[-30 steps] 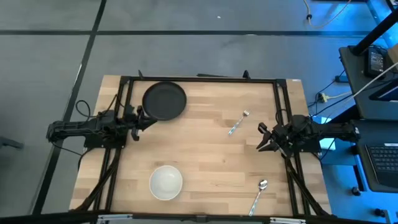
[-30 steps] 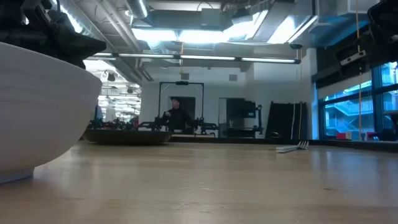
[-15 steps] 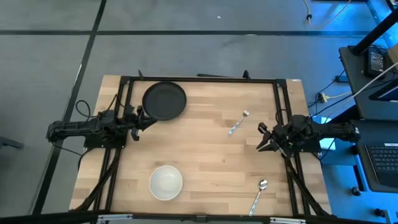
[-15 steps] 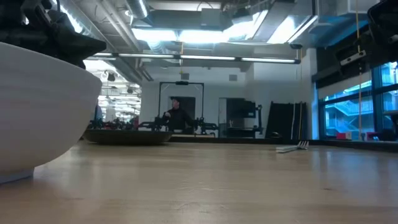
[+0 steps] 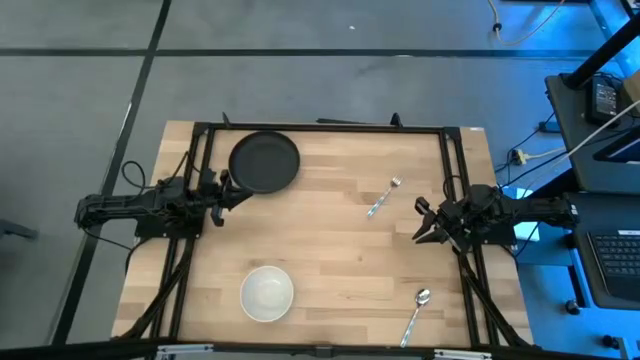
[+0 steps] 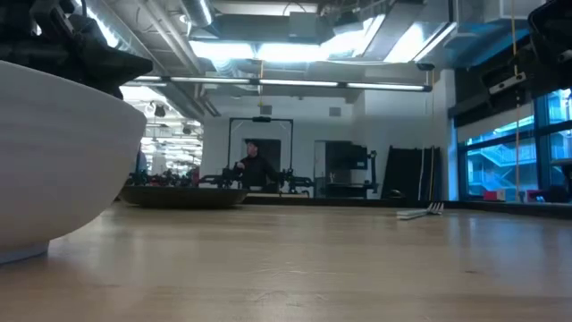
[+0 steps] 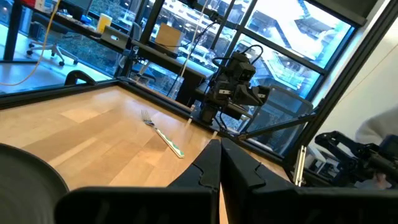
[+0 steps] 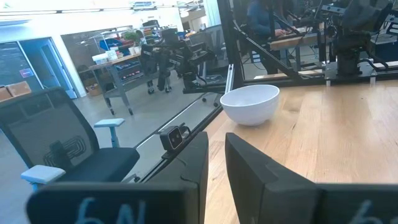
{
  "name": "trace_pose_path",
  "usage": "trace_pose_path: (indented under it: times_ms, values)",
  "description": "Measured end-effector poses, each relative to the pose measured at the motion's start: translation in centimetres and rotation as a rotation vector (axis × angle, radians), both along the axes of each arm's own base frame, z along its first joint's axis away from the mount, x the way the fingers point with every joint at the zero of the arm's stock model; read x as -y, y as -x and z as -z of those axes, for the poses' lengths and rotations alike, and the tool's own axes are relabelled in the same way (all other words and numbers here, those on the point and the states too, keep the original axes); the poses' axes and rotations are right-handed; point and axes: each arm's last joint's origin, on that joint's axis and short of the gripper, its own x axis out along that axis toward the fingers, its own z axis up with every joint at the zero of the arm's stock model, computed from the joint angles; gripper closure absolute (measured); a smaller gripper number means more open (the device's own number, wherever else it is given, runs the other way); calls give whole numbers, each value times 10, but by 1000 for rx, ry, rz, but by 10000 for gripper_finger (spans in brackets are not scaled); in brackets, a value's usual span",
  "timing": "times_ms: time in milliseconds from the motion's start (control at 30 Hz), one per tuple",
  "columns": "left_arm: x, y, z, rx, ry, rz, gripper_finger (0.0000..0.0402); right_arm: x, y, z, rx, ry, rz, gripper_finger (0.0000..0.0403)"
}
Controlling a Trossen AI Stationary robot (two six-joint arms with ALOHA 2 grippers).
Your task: Set table place
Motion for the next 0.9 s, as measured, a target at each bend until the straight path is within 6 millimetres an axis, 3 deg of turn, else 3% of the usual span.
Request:
trace_pose_path:
  times_ms: [167, 267, 367, 600, 900]
  values:
    - [0, 0, 0, 0, 0, 0, 401, 1, 0, 0, 8, 13, 25, 345]
    - [0, 0, 0, 0, 0, 0, 401, 6, -3, 0, 35, 71, 226, 345]
    - [0, 0, 0, 0, 0, 0, 401, 9, -4, 0, 9, 17, 337, 345]
    - [0, 0, 0, 0, 0, 0, 401, 11, -4, 0, -84, -241, 380, 345]
    - [-1, 0, 0, -2, -10, -33, 401, 11, -4, -1, -77, -265, 396, 345]
